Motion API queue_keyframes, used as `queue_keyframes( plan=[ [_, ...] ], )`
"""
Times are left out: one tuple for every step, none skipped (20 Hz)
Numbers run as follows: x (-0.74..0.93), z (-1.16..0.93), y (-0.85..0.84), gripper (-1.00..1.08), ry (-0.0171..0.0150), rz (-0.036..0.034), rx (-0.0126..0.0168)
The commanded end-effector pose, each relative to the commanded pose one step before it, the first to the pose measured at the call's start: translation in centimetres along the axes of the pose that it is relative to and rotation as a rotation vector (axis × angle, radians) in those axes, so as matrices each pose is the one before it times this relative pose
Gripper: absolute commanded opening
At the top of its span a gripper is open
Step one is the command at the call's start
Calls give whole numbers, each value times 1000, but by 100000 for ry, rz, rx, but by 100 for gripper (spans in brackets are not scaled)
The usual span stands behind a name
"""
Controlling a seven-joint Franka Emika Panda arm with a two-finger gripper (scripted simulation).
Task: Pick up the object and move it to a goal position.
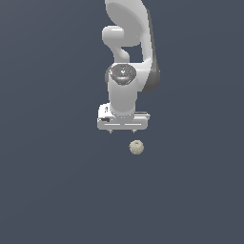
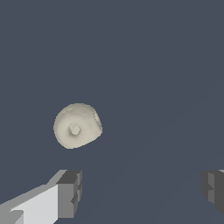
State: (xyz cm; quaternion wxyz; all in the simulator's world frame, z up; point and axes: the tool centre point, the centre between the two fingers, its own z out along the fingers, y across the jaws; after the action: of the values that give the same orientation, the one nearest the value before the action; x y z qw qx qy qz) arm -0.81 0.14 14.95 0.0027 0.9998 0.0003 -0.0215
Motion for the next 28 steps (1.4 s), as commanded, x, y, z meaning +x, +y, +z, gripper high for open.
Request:
queue_keyframes(
  plan=[
    [0, 0, 1, 100, 0, 0, 0],
    [6, 14, -8, 100, 2, -69, 1],
    [18, 44, 27, 100, 2, -119, 7],
    [28, 72, 29, 100, 3, -218, 11],
    [38, 99, 39, 100, 3, -301, 17],
    [45, 124, 66, 100, -1, -345, 22],
    [45, 134, 88, 100, -9, -337, 28],
    [30, 104, 104, 100, -17, -193, 26],
    [15, 70, 106, 100, -24, -60, 25],
    [0, 39, 100, 100, -32, 54, 28],
    [-13, 9, 107, 100, -42, 188, 31],
    [-23, -21, 92, 100, -40, 272, 27],
    [-18, -28, 34, 100, -20, 181, 12],
    [6, 2, -30, 100, 13, -67, -9],
    [32, 40, -96, 100, 45, -355, -29],
    [55, 79, -135, 100, 69, -585, -40],
    [79, 117, -181, 100, 96, -830, -53],
    [104, 156, -231, 100, 124, -1083, -64],
    [130, 196, -282, 100, 153, -1339, -74],
    [157, 235, -338, 100, 184, -1602, -82],
    [186, 275, -401, 100, 219, -1883, -87],
    [220, 318, -473, 100, 260, -2192, -89],
    [253, 360, -539, 100, 299, -2478, -84],
    [286, 400, -595, 100, 337, -2740, -72],
    [321, 442, -655, 100, 378, -3010, -55],
    [329, 443, -658, 100, 389, -3008, -29],
    [305, 402, -596, 100, 361, -2720, -5],
    [279, 361, -533, 100, 331, -2428, 12]
  ],
)
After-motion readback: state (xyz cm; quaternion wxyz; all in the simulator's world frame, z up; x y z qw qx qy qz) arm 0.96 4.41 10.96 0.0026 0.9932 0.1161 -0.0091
